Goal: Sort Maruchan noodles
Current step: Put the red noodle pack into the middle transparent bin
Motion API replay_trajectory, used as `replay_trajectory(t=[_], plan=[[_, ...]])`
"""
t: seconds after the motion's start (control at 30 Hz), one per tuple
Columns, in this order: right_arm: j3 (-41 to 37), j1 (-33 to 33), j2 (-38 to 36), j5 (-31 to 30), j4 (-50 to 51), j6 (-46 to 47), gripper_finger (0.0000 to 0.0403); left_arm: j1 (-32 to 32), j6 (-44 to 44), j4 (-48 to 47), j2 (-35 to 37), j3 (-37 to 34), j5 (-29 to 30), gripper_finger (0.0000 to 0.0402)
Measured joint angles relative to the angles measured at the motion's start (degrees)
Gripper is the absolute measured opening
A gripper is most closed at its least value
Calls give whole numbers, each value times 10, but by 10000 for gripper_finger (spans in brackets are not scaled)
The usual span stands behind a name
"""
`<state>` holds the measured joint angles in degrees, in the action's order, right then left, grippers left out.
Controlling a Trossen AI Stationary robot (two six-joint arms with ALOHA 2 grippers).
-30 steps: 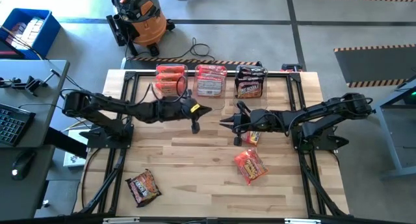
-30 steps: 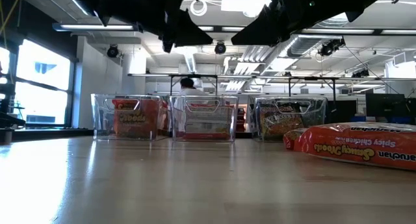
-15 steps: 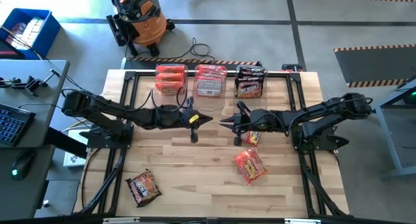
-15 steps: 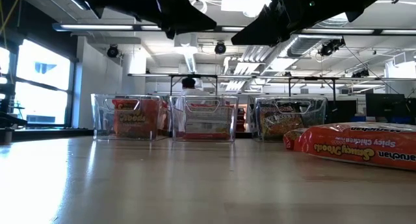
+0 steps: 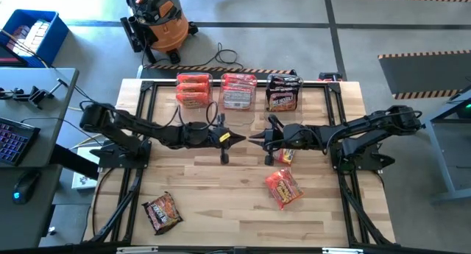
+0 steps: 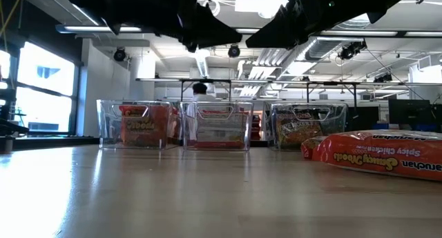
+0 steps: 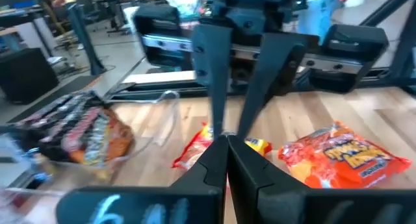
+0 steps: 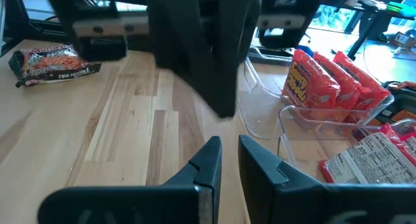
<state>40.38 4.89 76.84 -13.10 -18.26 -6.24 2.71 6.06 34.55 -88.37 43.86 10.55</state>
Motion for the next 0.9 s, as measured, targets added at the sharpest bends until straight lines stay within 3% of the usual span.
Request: replay_trajectory(t=[0.17,0.37,0.53,0.73,0.9], plan=[[0,0,0,-2,9,0,35,-8,-6,84,-54,-1,-42,0],[-2,0,1,-2,31,0,35,-9,-13,118,-84,-1,-46,0],[0,0,1,1,29,0,35,-9,-10,138,-74,-19,-52,0],[1,0,0,0,29,-1,35,-9,-37,229,-40,-102,-52,0],[1,0,0,-7,30,-5,35,-6,-60,237,-3,-157,-25,0]])
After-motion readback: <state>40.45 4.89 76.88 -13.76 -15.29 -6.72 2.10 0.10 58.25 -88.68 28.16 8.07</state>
